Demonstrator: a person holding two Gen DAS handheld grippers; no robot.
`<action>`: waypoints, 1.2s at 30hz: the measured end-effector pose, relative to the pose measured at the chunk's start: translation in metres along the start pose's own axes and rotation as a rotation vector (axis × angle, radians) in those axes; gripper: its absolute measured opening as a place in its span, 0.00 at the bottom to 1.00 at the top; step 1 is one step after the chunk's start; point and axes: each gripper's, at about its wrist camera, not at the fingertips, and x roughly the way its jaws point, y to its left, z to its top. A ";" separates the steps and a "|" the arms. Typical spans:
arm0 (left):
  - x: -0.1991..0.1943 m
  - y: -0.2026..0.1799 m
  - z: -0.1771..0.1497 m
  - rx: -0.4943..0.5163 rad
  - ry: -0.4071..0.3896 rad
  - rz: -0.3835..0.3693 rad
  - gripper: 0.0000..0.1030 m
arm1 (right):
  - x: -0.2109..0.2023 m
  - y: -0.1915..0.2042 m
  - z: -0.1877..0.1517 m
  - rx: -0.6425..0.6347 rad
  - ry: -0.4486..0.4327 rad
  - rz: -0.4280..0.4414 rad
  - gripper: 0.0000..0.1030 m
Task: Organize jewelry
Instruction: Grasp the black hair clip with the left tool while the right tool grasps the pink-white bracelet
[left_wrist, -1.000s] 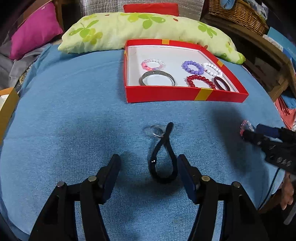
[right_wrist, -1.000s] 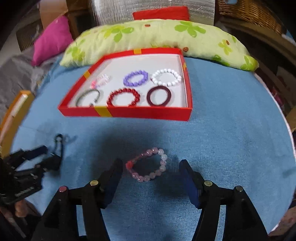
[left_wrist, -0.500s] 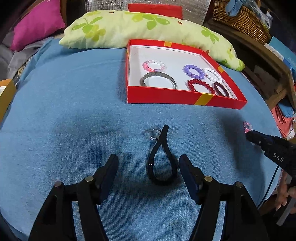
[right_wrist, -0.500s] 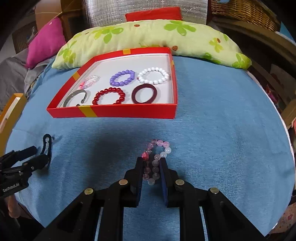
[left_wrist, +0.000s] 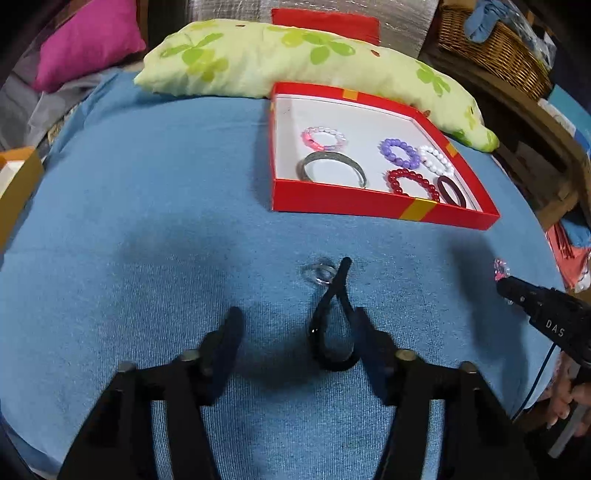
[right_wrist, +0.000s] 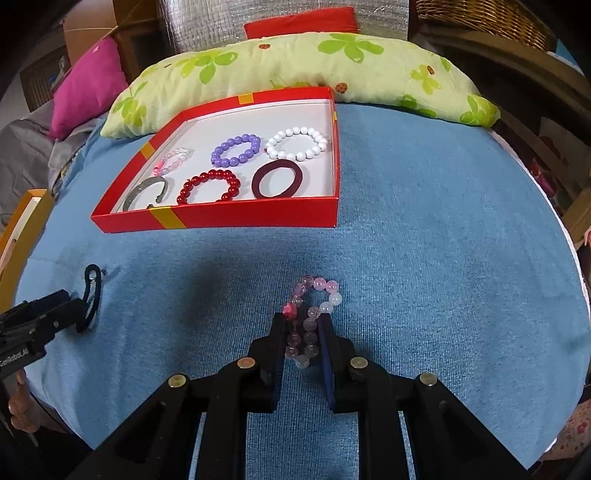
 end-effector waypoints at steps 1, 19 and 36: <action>0.002 -0.003 0.000 0.011 0.006 -0.009 0.44 | 0.000 0.001 0.000 -0.003 -0.001 -0.002 0.18; -0.002 -0.012 -0.002 0.080 -0.024 -0.042 0.07 | -0.021 -0.012 0.005 0.052 -0.058 0.060 0.11; -0.019 -0.002 -0.004 0.074 -0.055 -0.050 0.07 | 0.005 -0.001 0.009 0.053 0.018 -0.020 0.42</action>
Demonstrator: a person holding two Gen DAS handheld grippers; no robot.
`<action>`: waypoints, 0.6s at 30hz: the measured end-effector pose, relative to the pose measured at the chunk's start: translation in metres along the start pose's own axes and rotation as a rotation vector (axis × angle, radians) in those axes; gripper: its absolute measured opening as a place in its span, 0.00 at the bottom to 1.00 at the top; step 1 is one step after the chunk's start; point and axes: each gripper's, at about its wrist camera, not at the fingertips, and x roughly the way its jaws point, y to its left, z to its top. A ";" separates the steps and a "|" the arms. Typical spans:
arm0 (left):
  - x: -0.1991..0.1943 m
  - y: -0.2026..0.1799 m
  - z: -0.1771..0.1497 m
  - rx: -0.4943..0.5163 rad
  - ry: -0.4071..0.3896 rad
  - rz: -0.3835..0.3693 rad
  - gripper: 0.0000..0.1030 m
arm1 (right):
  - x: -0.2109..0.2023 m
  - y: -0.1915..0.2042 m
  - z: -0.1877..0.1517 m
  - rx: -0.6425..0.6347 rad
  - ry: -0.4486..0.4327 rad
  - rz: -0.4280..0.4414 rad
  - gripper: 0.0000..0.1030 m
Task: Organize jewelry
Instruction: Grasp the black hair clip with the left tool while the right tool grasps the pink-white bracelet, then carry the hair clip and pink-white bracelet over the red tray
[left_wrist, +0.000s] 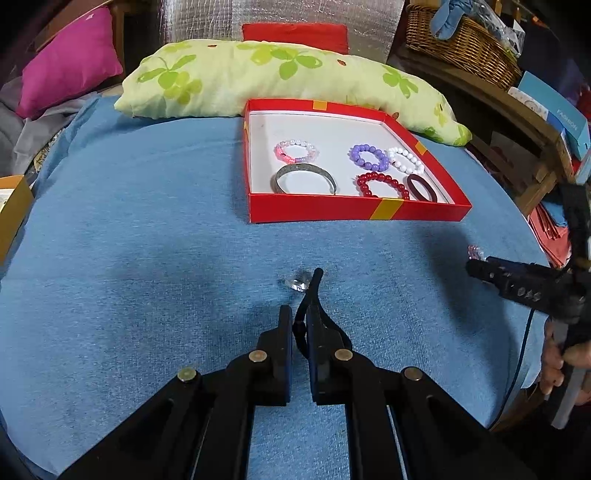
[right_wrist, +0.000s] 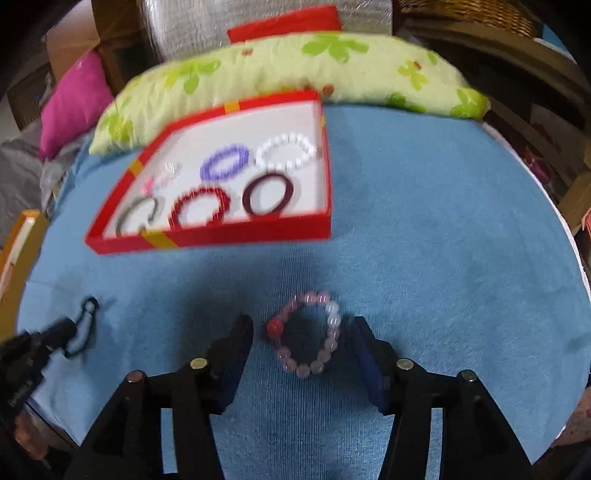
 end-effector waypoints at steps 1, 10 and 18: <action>-0.001 0.001 0.000 -0.001 -0.002 0.003 0.07 | 0.000 0.001 -0.001 -0.015 -0.007 -0.023 0.29; -0.010 0.002 0.002 -0.010 -0.032 -0.008 0.07 | -0.027 0.003 -0.002 -0.014 -0.103 0.049 0.16; -0.021 0.009 0.009 -0.046 -0.077 0.001 0.07 | -0.047 0.014 0.002 0.008 -0.160 0.194 0.16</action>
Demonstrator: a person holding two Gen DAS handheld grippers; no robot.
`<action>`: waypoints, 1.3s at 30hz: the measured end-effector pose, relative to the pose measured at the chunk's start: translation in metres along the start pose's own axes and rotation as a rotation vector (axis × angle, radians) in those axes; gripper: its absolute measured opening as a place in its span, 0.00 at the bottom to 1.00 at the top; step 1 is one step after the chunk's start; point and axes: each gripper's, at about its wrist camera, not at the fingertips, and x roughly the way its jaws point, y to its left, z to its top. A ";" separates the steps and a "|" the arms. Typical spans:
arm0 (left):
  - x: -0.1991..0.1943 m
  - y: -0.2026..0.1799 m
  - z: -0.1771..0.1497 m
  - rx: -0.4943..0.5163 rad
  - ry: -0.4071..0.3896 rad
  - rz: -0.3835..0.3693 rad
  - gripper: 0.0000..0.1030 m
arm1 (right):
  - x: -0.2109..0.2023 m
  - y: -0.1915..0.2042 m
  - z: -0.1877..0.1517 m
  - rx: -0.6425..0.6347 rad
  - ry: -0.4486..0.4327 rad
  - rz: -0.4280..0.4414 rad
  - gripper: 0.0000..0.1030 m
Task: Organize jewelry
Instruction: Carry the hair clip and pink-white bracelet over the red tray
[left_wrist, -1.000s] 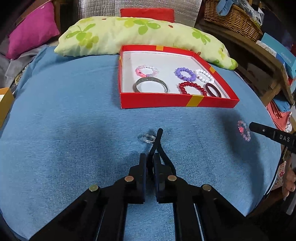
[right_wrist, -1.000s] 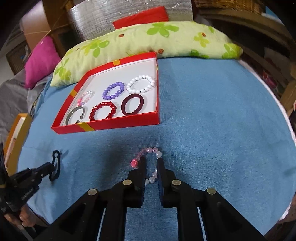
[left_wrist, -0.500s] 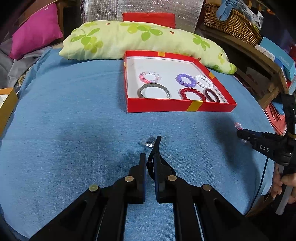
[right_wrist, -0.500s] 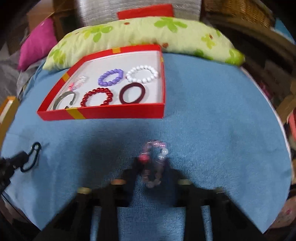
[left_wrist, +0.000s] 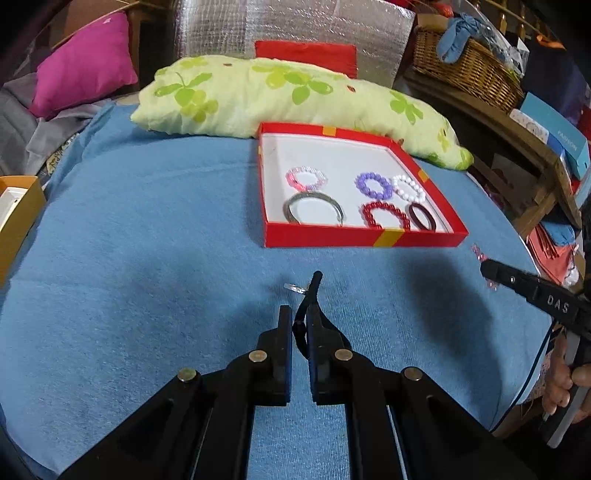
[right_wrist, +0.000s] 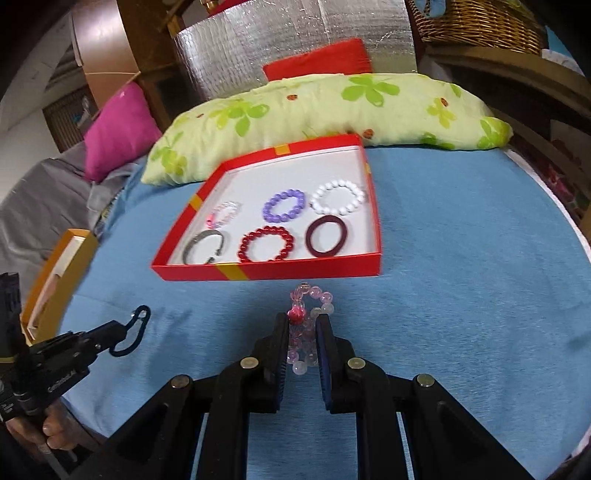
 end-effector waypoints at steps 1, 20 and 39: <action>-0.002 0.001 0.002 -0.008 -0.008 -0.004 0.07 | 0.001 0.002 0.001 0.001 -0.002 0.006 0.16; -0.012 -0.017 0.029 -0.007 -0.135 -0.088 0.07 | 0.004 0.018 0.029 0.041 -0.133 0.112 0.16; 0.046 -0.008 0.115 -0.011 -0.120 -0.051 0.07 | 0.067 0.008 0.100 0.123 -0.116 0.146 0.16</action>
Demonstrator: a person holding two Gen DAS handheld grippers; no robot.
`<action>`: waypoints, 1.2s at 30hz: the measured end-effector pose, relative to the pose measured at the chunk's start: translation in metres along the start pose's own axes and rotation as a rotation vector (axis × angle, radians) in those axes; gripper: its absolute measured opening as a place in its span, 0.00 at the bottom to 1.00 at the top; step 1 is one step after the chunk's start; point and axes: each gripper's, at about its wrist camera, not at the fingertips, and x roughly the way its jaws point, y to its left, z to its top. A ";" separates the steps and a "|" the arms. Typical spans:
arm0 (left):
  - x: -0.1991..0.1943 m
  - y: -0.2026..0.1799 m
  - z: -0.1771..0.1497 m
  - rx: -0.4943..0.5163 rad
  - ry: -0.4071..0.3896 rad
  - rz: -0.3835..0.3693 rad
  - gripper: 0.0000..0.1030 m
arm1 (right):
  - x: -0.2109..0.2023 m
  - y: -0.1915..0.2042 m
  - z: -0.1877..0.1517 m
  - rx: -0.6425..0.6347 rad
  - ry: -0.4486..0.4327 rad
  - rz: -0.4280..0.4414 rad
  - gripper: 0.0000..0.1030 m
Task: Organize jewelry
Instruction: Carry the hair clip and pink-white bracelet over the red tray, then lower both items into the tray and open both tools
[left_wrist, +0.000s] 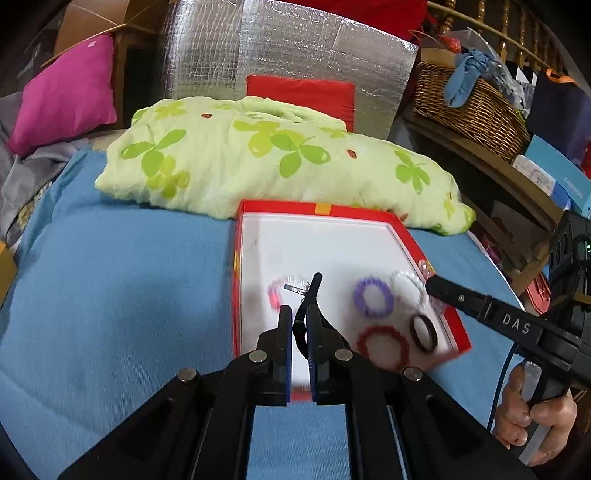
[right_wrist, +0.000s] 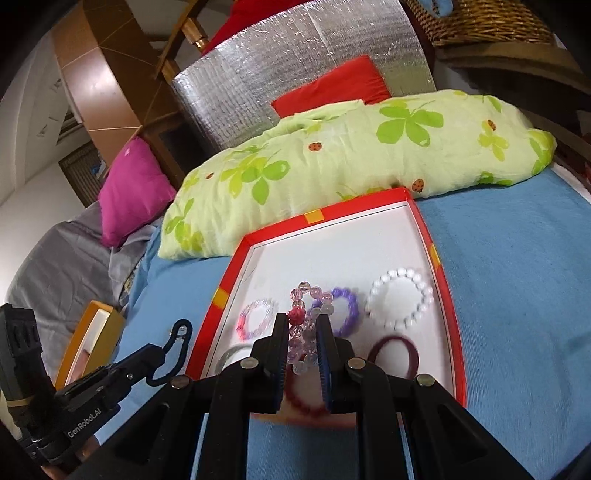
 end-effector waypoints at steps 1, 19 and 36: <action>0.005 0.000 0.005 0.002 0.007 -0.005 0.07 | 0.005 -0.002 0.004 0.008 0.008 -0.002 0.16; 0.107 -0.008 0.048 0.022 0.124 -0.003 0.07 | 0.094 -0.041 0.061 0.203 0.096 -0.040 0.16; 0.133 -0.010 0.047 0.025 0.193 0.078 0.37 | 0.123 -0.054 0.060 0.279 0.139 -0.061 0.29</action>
